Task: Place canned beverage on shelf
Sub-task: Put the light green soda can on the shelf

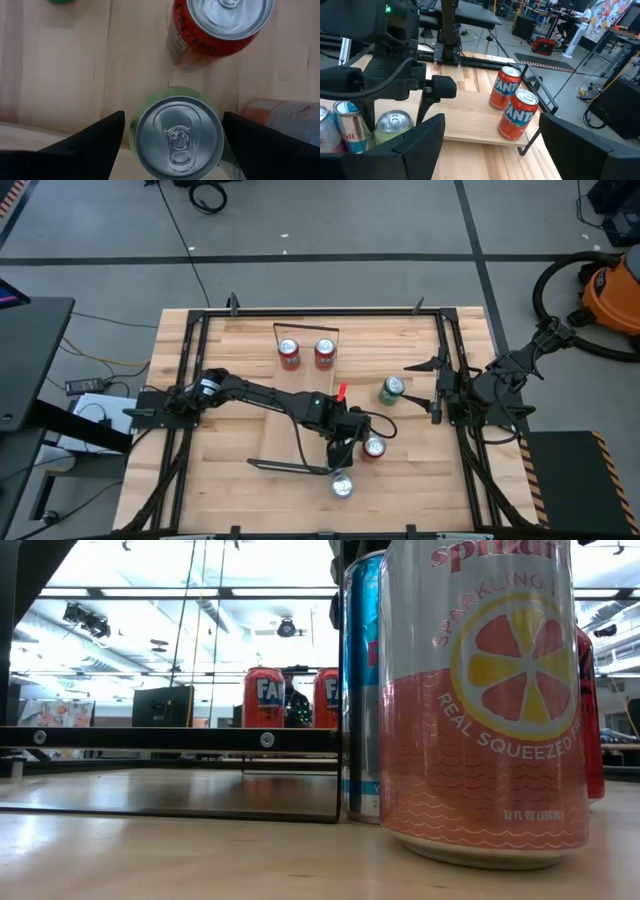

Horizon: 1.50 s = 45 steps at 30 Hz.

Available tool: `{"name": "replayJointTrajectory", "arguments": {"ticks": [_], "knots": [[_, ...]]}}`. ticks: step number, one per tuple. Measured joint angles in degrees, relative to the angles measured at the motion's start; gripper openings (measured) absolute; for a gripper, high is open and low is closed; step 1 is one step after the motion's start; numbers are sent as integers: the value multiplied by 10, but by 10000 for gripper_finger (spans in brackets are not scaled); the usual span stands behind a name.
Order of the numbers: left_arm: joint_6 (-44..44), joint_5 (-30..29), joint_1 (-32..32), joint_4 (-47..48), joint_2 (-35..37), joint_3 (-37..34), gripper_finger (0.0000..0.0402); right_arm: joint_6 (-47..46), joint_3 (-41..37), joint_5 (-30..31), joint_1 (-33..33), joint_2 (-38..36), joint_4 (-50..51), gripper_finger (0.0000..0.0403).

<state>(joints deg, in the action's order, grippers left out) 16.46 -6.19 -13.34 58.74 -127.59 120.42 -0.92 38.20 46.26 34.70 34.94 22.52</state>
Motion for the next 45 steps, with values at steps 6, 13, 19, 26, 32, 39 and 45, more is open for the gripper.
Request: {"name": "replayJointTrajectory", "arguments": {"ticks": [6,13,19,26,32,39,45], "knots": [[-11,14,14,6,0,0,348,0,0,-2,0,0,-2,334],[-12,46,31,25,0,0,329,1,0,-5,0,0,-2,334],[-12,58,33,24,0,1,290,5,0,-5,0,0,-2,334],[-12,60,32,24,0,1,285,5,0,-5,0,0,-2,334],[-16,59,33,23,0,1,283,5,0,-5,0,0,-2,334],[-17,57,36,21,0,1,282,5,0,-6,0,0,-2,334],[-19,56,39,20,0,1,281,5,0,-6,0,0,-2,334]]}}
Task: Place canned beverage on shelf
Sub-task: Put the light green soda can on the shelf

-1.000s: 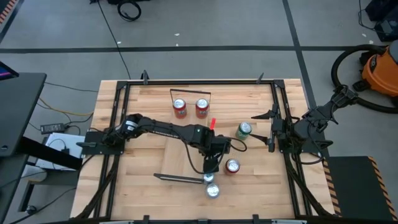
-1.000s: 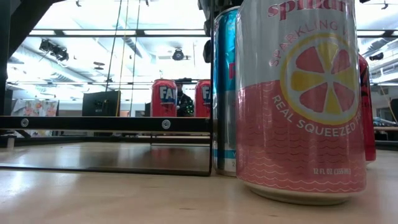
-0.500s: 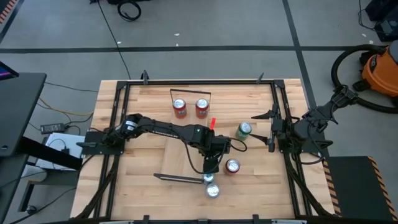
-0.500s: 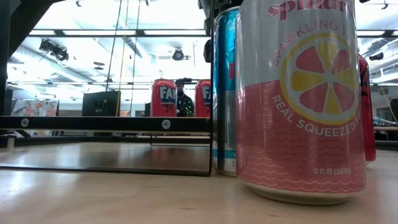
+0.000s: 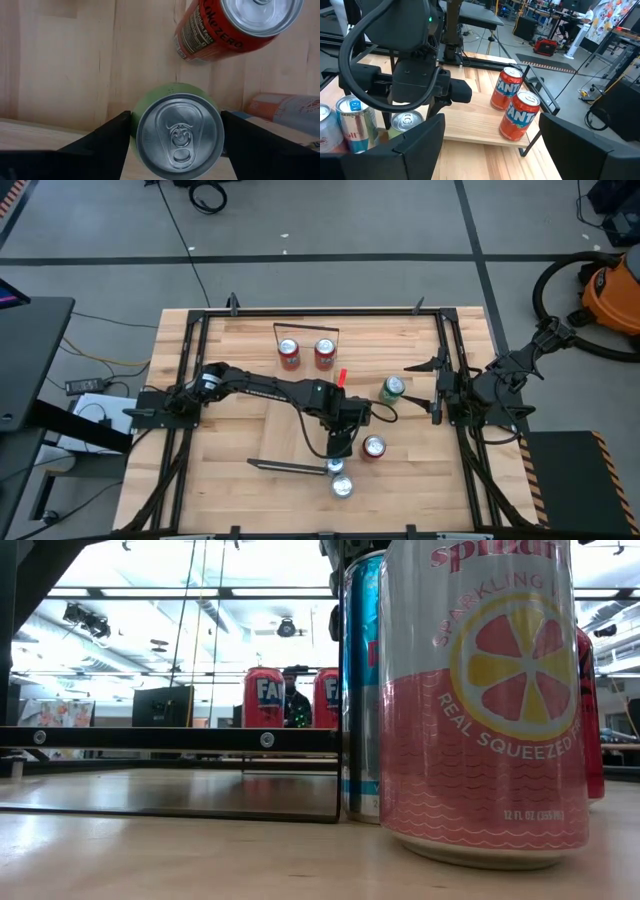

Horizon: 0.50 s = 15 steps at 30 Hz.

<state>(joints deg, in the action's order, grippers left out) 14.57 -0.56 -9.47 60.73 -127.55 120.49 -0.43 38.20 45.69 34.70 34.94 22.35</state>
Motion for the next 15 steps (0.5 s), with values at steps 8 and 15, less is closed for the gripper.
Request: {"name": "replayJointTrajectory", "arguments": {"ticks": [8,15], "knots": [[-2,-1,4,0,0,0,281,0,0,0,0,0,0,334],[-7,-6,16,13,-1,16,280,0,0,0,0,0,0,334]]}}
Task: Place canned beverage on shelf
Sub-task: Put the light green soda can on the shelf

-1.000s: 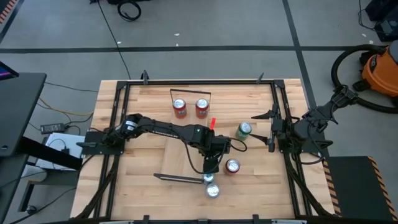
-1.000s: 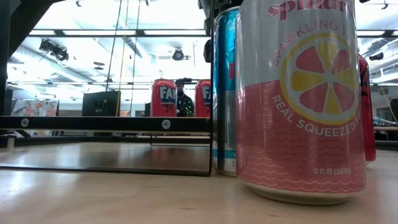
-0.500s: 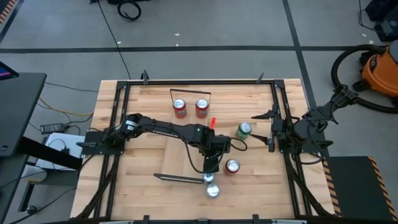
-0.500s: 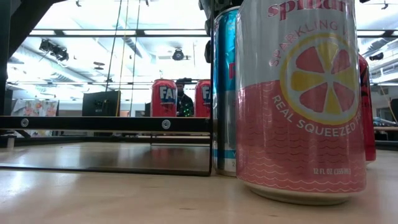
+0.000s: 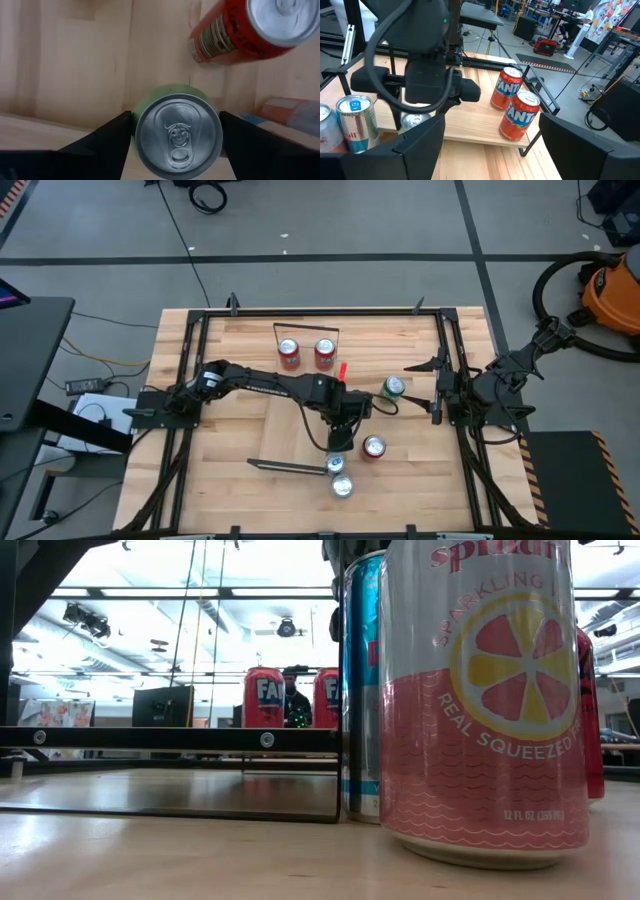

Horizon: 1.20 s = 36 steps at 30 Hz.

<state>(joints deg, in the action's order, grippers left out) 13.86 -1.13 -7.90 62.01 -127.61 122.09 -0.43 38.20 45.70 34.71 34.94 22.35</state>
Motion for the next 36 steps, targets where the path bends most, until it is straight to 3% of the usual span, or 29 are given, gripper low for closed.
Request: {"name": "replayJointTrajectory", "arguments": {"ticks": [10,22,36], "knots": [[-12,25,15,17,0,26,242,0,0,0,0,0,0,334],[-10,17,13,12,1,13,229,2,0,0,0,0,-4,334],[9,26,9,-3,1,13,324,2,0,-4,0,0,-6,334]]}}
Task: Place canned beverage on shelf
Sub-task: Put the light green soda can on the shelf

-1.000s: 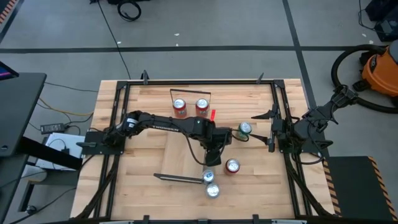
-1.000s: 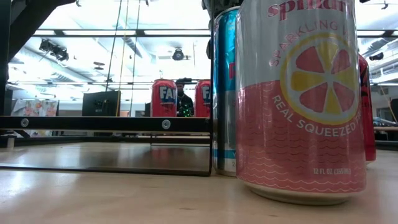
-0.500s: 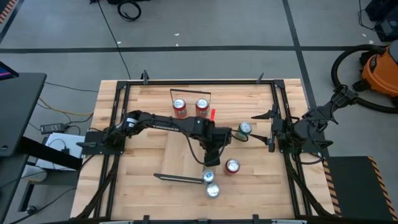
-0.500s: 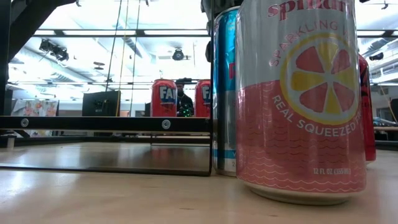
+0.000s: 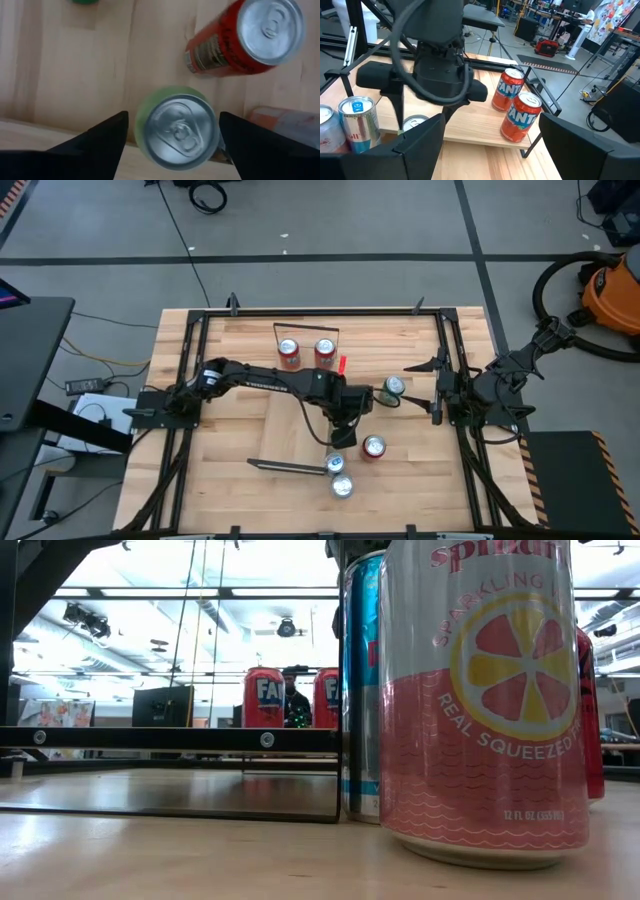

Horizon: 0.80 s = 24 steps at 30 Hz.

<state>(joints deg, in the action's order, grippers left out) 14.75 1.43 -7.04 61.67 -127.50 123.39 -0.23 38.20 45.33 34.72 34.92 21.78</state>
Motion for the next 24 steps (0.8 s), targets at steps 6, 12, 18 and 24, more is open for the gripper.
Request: {"name": "replayJointTrajectory", "arguments": {"ticks": [6,12,18,24], "knots": [[-14,-10,-4,1,0,0,327,0,0,0,0,0,-3,334],[-38,-15,-7,-6,0,0,361,0,0,-1,0,0,-3,334],[-52,-12,-9,-1,-29,-1,394,0,0,-1,0,0,-4,334],[-66,-12,-9,16,-40,-1,391,3,0,-4,0,6,-8,334]]}}
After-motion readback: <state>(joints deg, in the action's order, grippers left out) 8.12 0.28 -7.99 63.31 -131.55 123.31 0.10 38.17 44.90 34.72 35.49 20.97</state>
